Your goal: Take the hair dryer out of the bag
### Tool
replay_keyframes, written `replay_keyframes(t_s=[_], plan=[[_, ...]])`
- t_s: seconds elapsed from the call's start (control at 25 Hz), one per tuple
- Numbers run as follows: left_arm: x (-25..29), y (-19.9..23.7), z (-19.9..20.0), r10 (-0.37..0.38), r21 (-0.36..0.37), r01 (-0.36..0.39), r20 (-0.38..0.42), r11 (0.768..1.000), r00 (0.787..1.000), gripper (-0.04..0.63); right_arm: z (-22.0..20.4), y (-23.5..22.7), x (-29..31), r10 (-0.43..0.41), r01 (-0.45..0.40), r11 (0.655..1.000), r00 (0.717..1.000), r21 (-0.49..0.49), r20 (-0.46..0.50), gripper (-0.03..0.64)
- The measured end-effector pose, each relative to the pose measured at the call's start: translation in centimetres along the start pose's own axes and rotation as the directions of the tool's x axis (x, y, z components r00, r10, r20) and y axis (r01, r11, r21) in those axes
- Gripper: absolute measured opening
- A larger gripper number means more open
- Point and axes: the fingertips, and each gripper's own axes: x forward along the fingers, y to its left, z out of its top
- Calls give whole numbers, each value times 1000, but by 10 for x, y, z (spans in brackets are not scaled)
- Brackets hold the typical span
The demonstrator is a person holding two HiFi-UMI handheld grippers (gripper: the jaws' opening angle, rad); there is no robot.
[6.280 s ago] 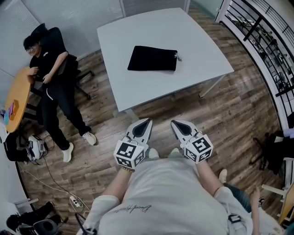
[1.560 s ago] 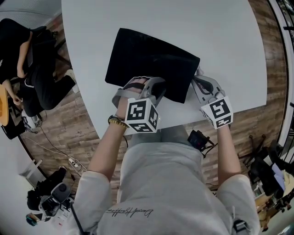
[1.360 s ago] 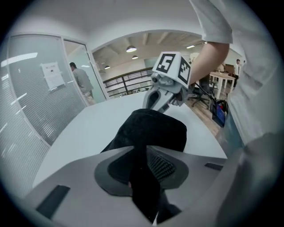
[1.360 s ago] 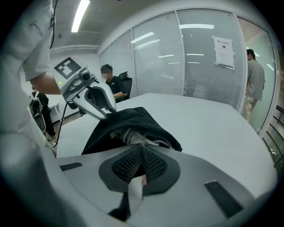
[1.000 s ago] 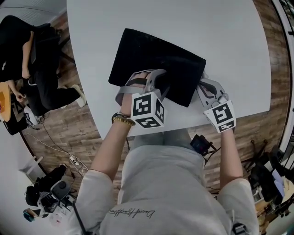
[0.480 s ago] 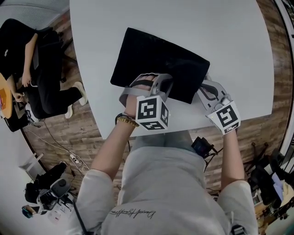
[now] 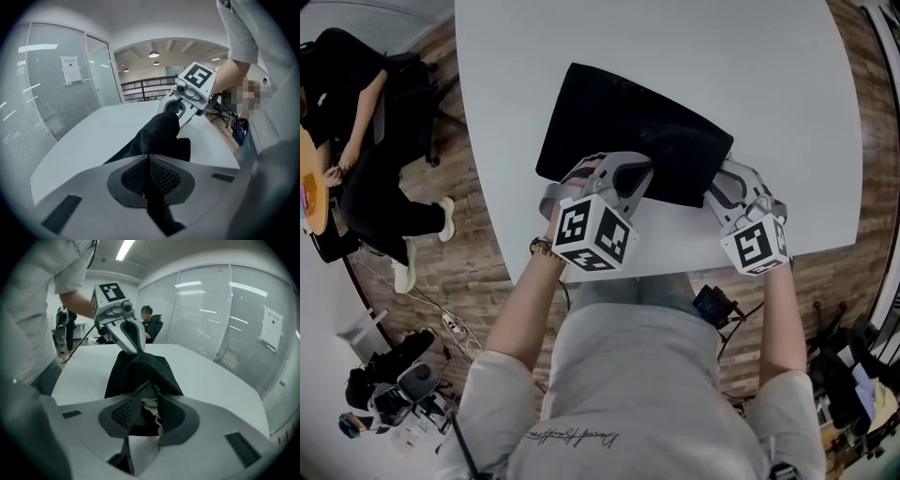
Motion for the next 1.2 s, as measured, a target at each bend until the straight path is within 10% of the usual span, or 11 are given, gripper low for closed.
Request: replay_keyframes(t_s=[0.68,1.2], plan=[[-1,8,-2,-13,-39,14,23,999,1000,21,23,-31,15,115,-141,934,989,-327,-97,256],[0,8,0,-14,-60,16,32,998,999,21,-23,-16,64,193,-366,784,911,-502,-364,256]])
